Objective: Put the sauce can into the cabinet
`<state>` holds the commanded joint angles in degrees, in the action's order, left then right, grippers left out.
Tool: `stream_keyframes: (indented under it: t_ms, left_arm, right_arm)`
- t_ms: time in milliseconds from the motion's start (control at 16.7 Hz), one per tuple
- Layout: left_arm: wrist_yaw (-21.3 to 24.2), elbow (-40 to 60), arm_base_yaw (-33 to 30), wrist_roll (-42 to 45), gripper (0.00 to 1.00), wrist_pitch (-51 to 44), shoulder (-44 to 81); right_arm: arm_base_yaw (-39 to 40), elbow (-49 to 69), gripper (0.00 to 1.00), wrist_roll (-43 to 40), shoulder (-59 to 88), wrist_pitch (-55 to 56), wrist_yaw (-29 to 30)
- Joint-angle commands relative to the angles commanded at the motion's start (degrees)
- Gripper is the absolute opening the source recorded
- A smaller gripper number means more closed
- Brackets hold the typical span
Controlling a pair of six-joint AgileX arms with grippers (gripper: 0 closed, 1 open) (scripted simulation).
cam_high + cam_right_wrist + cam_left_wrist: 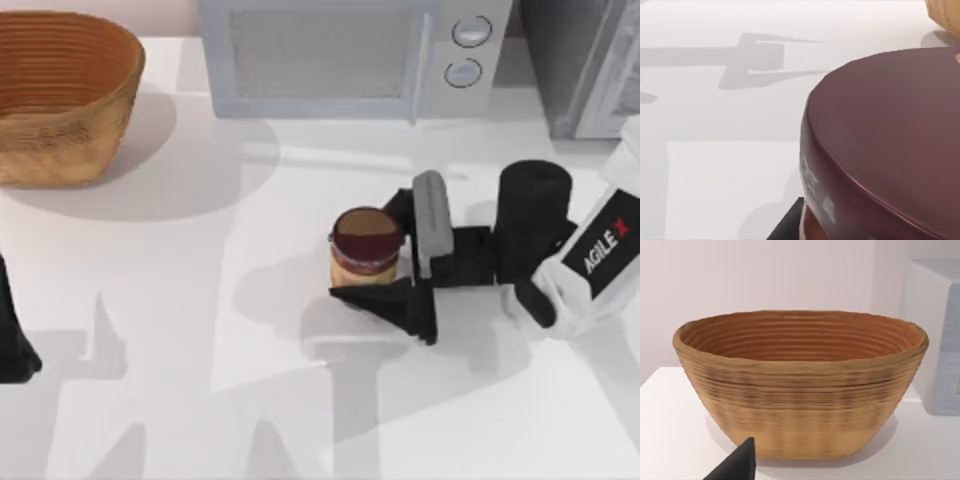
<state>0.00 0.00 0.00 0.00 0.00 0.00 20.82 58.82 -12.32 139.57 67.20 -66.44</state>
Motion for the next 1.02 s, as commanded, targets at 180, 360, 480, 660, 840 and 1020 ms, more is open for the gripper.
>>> stream_keyframes:
  t_ms: [180, 360, 480, 660, 840, 1020]
  left_arm:
    - [0.00, 0.00, 0.00, 0.00, 1.00, 0.00, 0.00]
    - [0.00, 0.00, 0.00, 0.00, 1.00, 0.00, 0.00]
    - [0.00, 0.00, 0.00, 0.00, 1.00, 0.00, 0.00]
    - [0.00, 0.00, 0.00, 0.00, 1.00, 0.00, 0.00]
    - [0.00, 0.00, 0.00, 0.00, 1.00, 0.00, 0.00]
    - [0.00, 0.00, 0.00, 0.00, 1.00, 0.00, 0.00]
  right_arm:
    - [0.00, 0.00, 0.02, 0.00, 0.00, 0.00, 0.00]
    - [0.00, 0.00, 0.00, 0.00, 0.00, 0.00, 0.00]
    - [0.00, 0.00, 0.00, 0.00, 0.00, 0.00, 0.00]
    - [0.00, 0.00, 0.00, 0.00, 0.00, 0.00, 0.00]
    - [-0.06, 0.08, 0.00, 0.01, -0.94, -0.88, -0.09]
    - [-0.09, 0.49, 0.00, 0.16, -6.56, -6.43, -0.17]
